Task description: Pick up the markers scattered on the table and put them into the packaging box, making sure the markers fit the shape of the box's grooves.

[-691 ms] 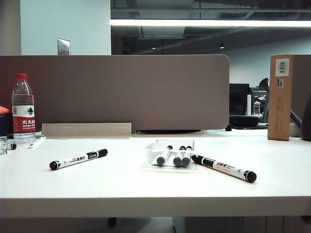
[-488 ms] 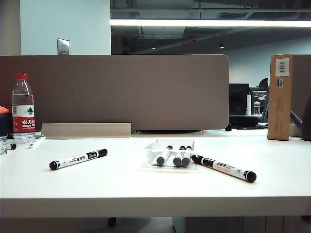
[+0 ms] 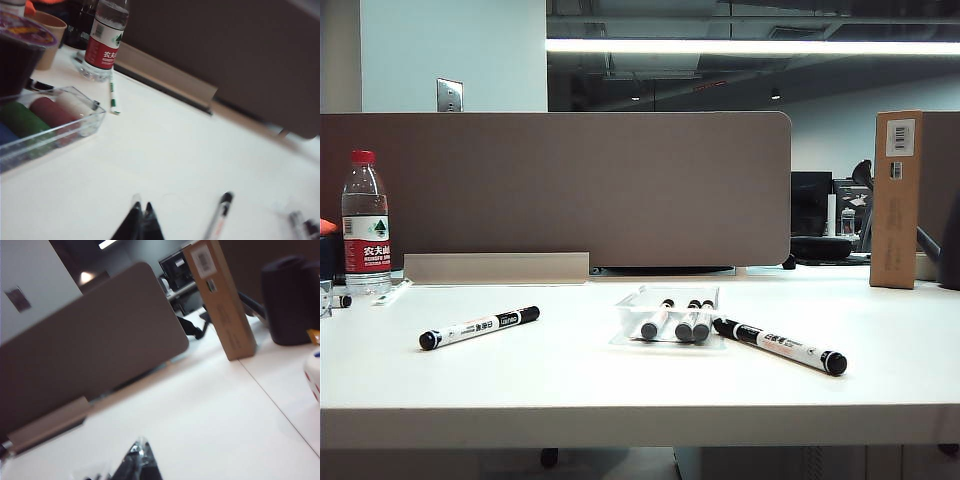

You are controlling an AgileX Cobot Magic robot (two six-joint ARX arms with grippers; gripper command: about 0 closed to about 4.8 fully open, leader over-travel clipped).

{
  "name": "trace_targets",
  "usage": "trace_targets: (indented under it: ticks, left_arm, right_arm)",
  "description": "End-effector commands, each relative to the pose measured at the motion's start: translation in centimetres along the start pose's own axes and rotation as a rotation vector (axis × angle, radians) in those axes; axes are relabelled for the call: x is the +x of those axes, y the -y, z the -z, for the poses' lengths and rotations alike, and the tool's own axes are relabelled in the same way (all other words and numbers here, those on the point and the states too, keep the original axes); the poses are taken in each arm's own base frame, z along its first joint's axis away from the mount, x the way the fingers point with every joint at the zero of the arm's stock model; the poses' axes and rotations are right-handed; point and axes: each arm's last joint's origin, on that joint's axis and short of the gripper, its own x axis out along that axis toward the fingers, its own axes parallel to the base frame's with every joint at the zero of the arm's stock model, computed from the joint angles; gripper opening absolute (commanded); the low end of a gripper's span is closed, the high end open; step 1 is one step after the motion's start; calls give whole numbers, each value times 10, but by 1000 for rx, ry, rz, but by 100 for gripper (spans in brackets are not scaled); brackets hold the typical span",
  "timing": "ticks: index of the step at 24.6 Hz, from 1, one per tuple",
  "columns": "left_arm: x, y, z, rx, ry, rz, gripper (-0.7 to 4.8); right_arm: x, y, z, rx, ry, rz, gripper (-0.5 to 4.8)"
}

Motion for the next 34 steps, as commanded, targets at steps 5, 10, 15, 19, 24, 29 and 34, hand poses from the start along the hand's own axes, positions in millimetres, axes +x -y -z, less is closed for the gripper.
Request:
trace_targets:
  ticks: [5,10,15,19,24,29,34]
  left_arm:
    - [-1,13,-13,-175,-93,192,-5]
    - [15,34,-46,-82,-274,323,-6]
    - [69,54,-75,14,-506,455,-6]
    - [134,69,-87,178,-768,510,-5]
    - [175,81,-83,328,-933,393,96]
    - [209,103,-57,541,-1054,376,414]
    - [233,108,-21,600,-1069,335,413]
  right_arm:
    - [11,-14,-25,-56,-122,60,-1]
    - [58,-32,-49,-150,-353,-35,-1]
    - [127,-36,-30,-192,-785,-82,-1]
    - [173,-51,5,-312,-1253,-194,111]
    - [187,-72,34,-511,-1420,-212,265]
    - [191,-97,70,-719,-1427,-236,479]
    - [192,-109,90,-760,-1417,-286,479]
